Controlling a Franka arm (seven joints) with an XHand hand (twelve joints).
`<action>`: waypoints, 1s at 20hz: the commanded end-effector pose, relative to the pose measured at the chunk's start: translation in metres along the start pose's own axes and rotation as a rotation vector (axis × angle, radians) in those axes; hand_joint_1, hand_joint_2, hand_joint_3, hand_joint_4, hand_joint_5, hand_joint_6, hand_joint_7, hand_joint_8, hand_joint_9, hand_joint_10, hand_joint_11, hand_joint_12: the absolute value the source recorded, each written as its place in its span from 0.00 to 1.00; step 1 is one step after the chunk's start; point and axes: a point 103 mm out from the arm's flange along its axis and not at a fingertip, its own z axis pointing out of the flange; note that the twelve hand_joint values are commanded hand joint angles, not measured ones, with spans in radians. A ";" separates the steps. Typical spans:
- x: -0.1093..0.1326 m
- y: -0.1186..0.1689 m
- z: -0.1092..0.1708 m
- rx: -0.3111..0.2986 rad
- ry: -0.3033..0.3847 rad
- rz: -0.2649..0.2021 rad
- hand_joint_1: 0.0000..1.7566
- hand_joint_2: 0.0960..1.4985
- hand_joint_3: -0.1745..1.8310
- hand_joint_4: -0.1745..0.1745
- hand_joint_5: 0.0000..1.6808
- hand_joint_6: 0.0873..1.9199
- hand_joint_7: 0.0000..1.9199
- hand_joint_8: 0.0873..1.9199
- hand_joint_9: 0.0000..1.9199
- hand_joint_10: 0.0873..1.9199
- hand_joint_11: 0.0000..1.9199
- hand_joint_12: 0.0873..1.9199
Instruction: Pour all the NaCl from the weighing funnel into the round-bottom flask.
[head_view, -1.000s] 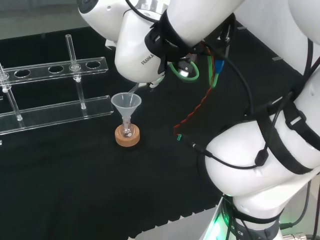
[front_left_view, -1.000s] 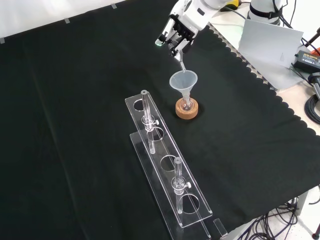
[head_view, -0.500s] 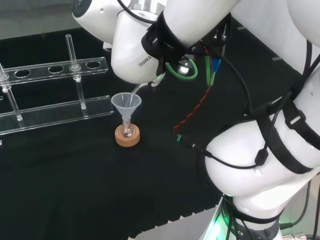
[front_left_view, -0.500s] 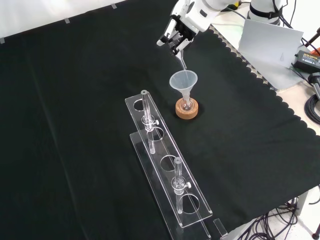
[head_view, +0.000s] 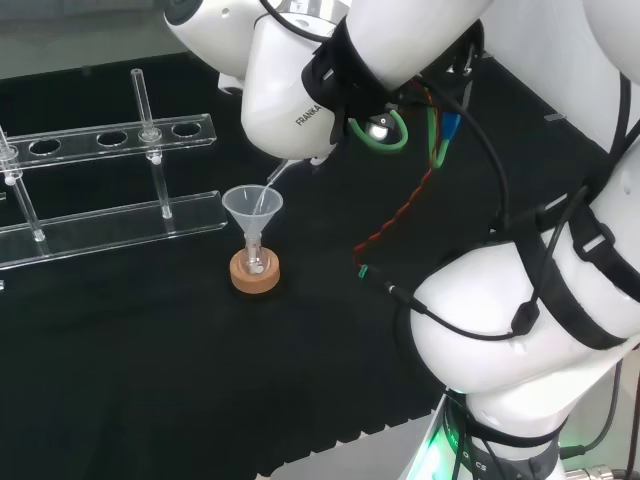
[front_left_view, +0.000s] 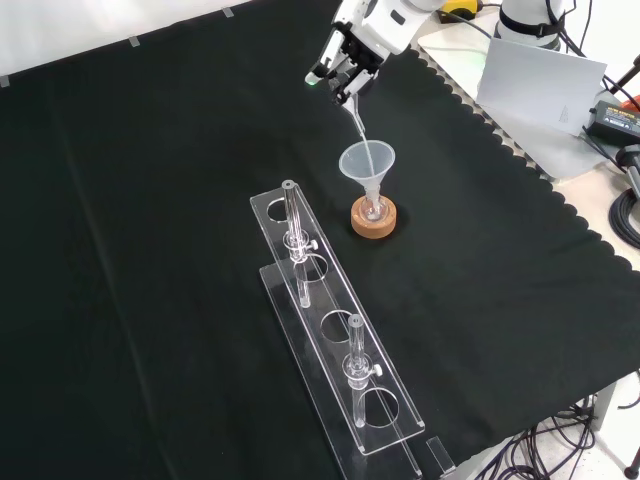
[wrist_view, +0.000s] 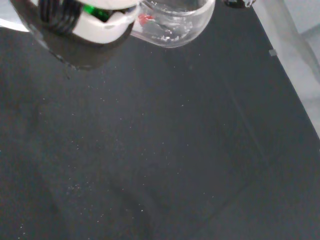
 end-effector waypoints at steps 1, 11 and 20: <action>-0.002 0.005 -0.003 -0.028 -0.021 -0.033 0.64 0.46 0.31 1.00 0.82 0.16 0.89 0.00 0.64 0.01 0.00 0.76; -0.002 0.008 -0.001 -0.054 -0.032 -0.087 0.64 0.46 0.30 1.00 0.82 0.16 0.89 0.00 0.64 0.01 0.00 0.76; -0.007 0.008 0.007 -0.066 -0.024 -0.104 0.64 0.46 0.30 1.00 0.82 0.16 0.89 0.00 0.64 0.01 0.00 0.76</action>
